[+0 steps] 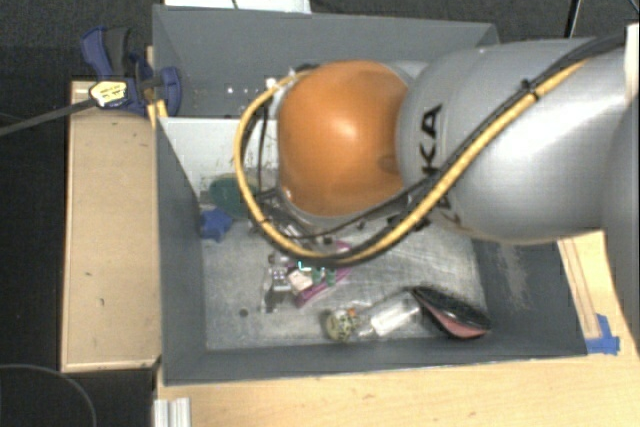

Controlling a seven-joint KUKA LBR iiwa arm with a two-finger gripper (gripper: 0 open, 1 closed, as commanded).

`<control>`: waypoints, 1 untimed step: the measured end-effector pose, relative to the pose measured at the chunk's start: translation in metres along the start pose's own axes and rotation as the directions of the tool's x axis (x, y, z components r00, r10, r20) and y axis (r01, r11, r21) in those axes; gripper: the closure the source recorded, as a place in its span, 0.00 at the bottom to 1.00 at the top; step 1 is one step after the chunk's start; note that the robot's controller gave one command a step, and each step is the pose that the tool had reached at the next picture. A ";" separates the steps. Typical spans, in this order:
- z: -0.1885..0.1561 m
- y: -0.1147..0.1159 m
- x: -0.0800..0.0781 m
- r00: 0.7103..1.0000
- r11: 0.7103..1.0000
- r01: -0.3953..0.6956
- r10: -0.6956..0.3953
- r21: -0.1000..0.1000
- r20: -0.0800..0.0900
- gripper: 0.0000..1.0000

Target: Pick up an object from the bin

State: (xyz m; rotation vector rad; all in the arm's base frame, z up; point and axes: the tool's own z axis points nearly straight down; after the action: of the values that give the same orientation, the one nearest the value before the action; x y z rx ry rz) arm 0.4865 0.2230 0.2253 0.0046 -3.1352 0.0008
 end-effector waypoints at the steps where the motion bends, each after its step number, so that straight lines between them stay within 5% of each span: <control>1: 0.152 -0.103 -0.051 0.919 0.919 0.393 -0.393 0.000 0.013 0.00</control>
Offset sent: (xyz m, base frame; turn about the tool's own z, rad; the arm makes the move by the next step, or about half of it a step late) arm 0.0484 -0.1039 -0.1553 -0.4067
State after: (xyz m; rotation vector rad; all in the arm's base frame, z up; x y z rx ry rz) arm 0.5371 0.1204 0.0731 0.6367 -3.0830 -0.0058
